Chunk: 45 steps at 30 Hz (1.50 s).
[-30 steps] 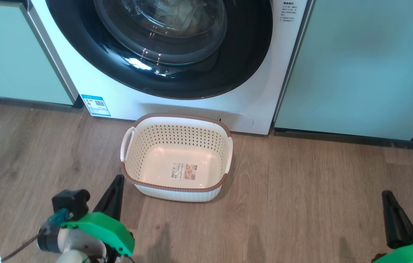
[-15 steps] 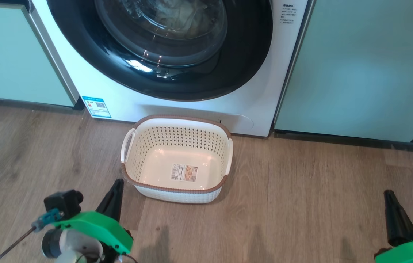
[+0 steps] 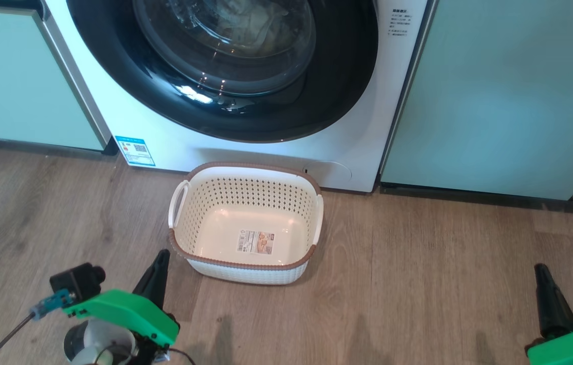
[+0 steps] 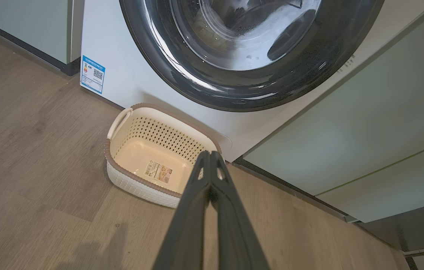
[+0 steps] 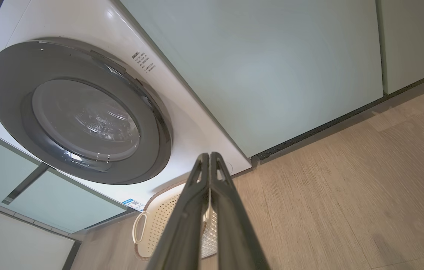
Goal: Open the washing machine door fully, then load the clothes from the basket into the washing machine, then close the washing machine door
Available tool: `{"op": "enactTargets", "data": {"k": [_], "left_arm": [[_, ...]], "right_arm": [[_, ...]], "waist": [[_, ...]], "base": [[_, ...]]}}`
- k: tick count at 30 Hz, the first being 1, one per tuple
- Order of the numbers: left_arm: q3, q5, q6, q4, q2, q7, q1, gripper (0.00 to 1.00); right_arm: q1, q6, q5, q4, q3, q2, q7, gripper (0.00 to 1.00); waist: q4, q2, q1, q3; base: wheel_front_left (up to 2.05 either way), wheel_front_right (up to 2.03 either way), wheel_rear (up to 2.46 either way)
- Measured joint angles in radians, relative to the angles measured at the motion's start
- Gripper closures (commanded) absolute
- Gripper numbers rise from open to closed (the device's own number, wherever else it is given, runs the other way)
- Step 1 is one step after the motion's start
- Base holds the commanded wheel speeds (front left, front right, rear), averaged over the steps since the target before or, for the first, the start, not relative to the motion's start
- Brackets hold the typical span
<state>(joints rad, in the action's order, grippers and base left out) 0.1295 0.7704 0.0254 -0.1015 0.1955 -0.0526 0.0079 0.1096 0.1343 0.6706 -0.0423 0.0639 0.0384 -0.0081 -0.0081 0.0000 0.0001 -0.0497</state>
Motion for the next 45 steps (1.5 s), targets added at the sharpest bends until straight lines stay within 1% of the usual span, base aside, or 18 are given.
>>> {"op": "enactTargets", "data": {"k": [6,10,16,20,22,45], "left_arm": [[-0.009,0.063,-0.015,-0.010,-0.012,0.010,-0.002,1.00],[-0.021,0.104,-0.015,-0.016,-0.017,0.019,-0.012,1.00],[-0.032,0.165,-0.032,-0.031,-0.024,0.027,-0.013,1.00],[-0.037,0.204,-0.033,-0.038,-0.030,0.035,-0.013,1.00],[-0.040,0.226,-0.041,-0.043,-0.033,0.036,-0.013,1.00],[-0.095,0.448,-0.077,-0.085,-0.068,0.072,-0.033,1.00]], "right_arm": [[-0.005,0.000,0.070,-0.017,0.000,0.003,0.003,1.00],[-0.020,0.000,0.116,-0.026,0.000,0.005,0.006,1.00],[-0.022,0.000,0.186,-0.045,0.000,0.009,0.013,1.00],[-0.036,0.000,0.233,-0.055,0.000,0.010,0.014,1.00],[-0.042,0.000,0.255,-0.057,0.000,0.010,0.016,1.00],[-0.080,-0.001,0.508,-0.118,0.005,0.012,0.036,1.00]], "waist": [[0.001,0.0000,0.0000,0.003],[0.001,0.0000,0.0000,0.006],[0.002,0.0000,0.0000,0.009],[0.002,0.0000,0.0000,0.011],[0.002,0.0000,0.0000,0.012],[0.004,0.0000,0.0000,0.025]], "base": [[0.00,0.00,0.00],[0.00,0.00,0.00],[0.00,0.00,0.00],[0.00,0.00,0.00],[0.00,0.00,0.00],[0.00,0.00,0.00]]}}
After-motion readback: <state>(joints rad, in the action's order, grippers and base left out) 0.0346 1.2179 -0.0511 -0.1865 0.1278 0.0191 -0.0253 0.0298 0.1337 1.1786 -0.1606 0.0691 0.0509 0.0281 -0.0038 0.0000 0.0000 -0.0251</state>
